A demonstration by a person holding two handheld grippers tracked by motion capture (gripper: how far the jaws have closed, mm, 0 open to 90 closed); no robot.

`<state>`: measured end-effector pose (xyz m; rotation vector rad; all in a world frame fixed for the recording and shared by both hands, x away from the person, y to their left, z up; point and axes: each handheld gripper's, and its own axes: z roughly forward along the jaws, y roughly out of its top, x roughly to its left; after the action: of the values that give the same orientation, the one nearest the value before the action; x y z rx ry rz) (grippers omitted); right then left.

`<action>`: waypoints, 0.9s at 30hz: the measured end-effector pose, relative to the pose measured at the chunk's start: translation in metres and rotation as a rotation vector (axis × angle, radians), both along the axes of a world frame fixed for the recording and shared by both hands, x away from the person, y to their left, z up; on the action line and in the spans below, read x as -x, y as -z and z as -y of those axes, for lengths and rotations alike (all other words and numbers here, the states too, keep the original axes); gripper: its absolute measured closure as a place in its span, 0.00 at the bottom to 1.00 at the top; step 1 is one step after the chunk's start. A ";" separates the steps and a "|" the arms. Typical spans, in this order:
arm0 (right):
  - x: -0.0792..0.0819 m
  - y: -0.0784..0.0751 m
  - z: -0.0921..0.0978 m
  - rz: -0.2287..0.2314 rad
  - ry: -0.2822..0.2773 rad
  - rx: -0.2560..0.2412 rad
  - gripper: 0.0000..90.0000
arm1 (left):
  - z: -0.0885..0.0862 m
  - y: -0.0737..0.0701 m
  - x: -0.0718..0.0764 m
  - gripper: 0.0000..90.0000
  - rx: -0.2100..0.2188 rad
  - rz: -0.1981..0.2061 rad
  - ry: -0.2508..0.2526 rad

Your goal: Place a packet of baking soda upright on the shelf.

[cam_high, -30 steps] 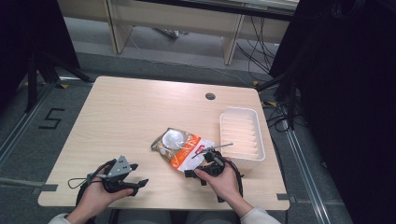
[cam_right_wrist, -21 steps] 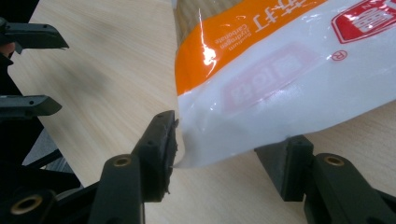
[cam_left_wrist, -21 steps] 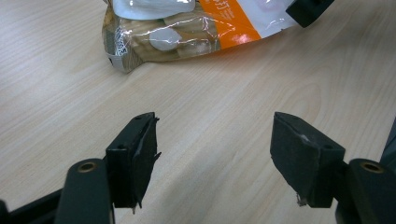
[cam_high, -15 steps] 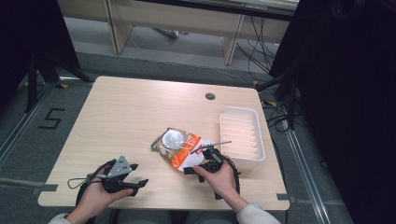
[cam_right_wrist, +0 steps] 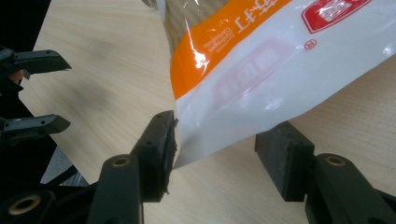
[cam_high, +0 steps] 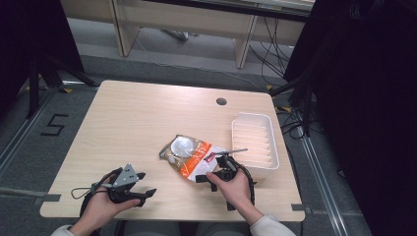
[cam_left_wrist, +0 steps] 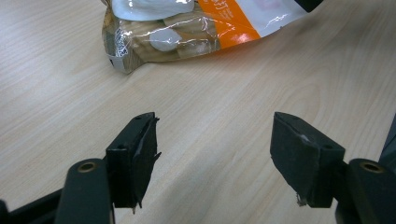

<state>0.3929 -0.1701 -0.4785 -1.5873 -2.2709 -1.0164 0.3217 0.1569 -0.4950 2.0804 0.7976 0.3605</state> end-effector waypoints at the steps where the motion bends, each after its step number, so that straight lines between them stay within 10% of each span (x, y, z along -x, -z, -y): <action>1: 0.000 0.001 0.000 -0.009 0.005 0.006 0.54 | 0.000 0.000 0.000 0.35 0.000 0.000 0.001; 27: -0.018 0.004 -0.008 -0.016 -0.067 0.070 0.99 | 0.000 0.000 0.000 0.35 -0.002 0.002 0.002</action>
<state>0.4109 -0.1622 -0.4828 -1.5280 -2.3569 -0.9143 0.3216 0.1571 -0.4950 2.0820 0.7944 0.3618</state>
